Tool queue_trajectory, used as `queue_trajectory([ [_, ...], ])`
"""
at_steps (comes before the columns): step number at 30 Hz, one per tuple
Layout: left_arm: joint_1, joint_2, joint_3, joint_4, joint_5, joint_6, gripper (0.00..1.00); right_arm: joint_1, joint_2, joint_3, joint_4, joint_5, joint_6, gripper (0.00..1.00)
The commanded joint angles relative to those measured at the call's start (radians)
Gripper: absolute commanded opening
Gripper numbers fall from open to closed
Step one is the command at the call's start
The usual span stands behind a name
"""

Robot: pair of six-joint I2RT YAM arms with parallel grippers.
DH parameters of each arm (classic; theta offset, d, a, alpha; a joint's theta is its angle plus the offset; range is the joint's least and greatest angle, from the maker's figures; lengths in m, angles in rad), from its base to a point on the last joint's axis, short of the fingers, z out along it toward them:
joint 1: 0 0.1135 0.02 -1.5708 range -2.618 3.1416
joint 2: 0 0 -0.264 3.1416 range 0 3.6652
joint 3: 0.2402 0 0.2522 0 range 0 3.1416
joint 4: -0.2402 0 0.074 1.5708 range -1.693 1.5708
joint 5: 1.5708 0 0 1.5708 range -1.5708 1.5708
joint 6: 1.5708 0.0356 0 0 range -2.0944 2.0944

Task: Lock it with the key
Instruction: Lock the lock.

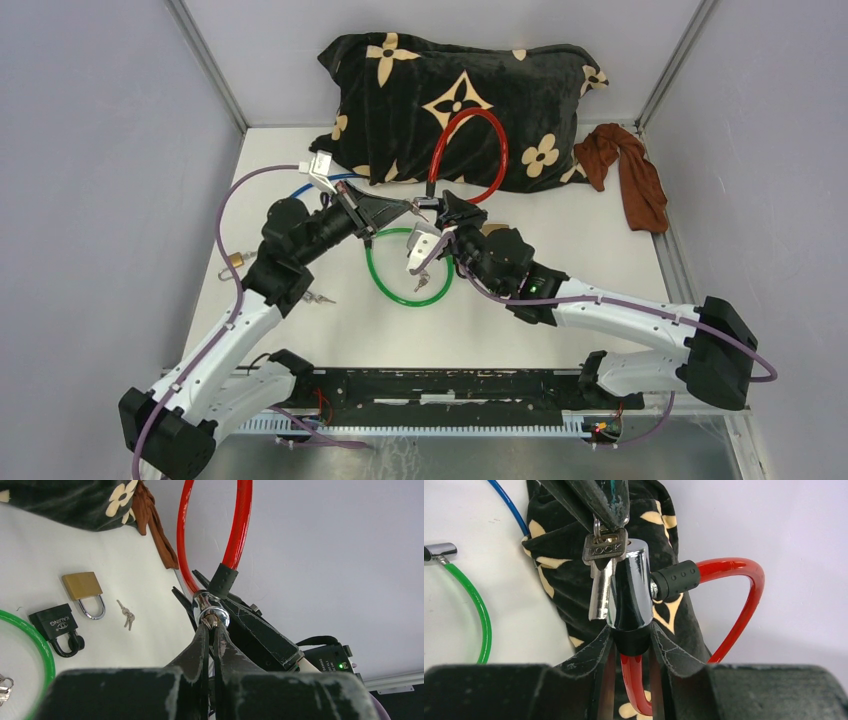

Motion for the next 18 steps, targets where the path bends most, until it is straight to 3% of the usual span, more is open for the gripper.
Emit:
queue_trajectory([
  [1, -0.013, -0.012, -0.043, 0.043, 0.062, -0.023, 0.02, 0.023, -0.001, 0.026, 0.225, -0.106, 0.014, 0.0],
  [9, 0.014, 0.004, -0.055, 0.02, 0.056, -0.006, 0.02, 0.023, -0.024, -0.076, 0.33, -0.076, 0.103, 0.0],
  [16, 0.014, 0.019, -0.041, 0.052, 0.079, 0.038, 0.02, 0.023, -0.033, -0.122, 0.457, -0.026, 0.087, 0.0],
  [17, 0.013, 0.019, -0.043, 0.053, 0.079, 0.038, 0.07, 0.023, -0.036, -0.121, 0.459, -0.027, 0.084, 0.0],
  [18, 0.015, 0.021, -0.043, 0.055, 0.077, 0.04, 0.18, 0.023, -0.037, -0.119, 0.459, -0.025, 0.08, 0.0],
])
